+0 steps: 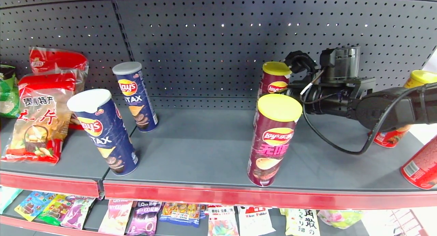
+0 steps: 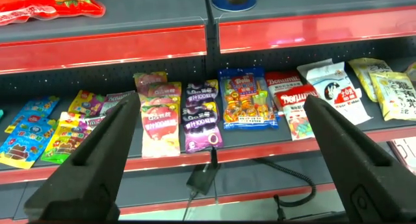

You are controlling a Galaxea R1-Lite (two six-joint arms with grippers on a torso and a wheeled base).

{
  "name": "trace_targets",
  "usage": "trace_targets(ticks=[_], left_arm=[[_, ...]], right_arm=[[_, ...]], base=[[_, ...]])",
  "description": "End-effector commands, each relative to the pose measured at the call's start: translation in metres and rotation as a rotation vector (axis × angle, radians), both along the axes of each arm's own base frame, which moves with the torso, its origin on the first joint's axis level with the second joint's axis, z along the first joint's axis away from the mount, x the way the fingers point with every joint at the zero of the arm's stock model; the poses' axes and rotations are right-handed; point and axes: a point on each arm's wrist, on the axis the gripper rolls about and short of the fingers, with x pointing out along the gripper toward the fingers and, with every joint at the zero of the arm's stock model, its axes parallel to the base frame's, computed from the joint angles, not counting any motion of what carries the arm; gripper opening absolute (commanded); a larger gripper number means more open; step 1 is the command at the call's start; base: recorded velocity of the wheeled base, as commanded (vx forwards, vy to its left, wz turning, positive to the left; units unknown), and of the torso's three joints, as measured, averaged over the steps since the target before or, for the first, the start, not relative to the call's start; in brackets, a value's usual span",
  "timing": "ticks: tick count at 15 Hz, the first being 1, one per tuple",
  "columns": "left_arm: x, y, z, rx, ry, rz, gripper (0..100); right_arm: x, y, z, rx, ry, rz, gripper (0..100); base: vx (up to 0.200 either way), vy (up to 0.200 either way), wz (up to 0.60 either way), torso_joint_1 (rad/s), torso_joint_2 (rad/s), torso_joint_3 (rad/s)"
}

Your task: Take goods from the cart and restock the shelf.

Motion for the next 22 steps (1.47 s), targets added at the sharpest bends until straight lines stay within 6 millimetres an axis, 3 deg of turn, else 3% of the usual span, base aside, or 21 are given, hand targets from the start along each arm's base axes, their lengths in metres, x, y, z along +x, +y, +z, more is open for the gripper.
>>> trace_targets(ticks=[1, 7, 20, 21, 22], left_arm=[[0.000, 0.000, 0.000, 0.000, 0.001, 0.001, 100], [0.000, 0.000, 0.000, 0.001, 0.001, -0.004, 100], [0.000, 0.000, 0.000, 0.002, 0.001, -0.004, 100], [0.000, 0.000, 0.000, 0.002, 0.001, -0.004, 100], [0.000, 0.000, 0.000, 0.002, 0.001, -0.004, 100]], right_arm=[[-0.001, 0.000, 0.004, 0.005, -0.011, 0.002, 0], [-0.008, -0.002, 0.011, 0.008, -0.020, 0.003, 0], [-0.012, 0.004, -0.001, 0.005, 0.021, 0.015, 0], [-0.012, 0.004, -0.002, 0.001, 0.021, 0.008, 100], [-0.013, 0.003, 0.000, 0.005, 0.018, 0.005, 100]], base=[[0.000, 0.000, 0.00, 0.000, 0.00, 0.000], [0.000, 0.000, 0.00, 0.000, 0.00, 0.000], [0.000, 0.000, 0.00, 0.000, 0.00, 0.000], [0.000, 0.000, 0.00, 0.000, 0.00, 0.000], [0.000, 0.000, 0.00, 0.000, 0.00, 0.000]])
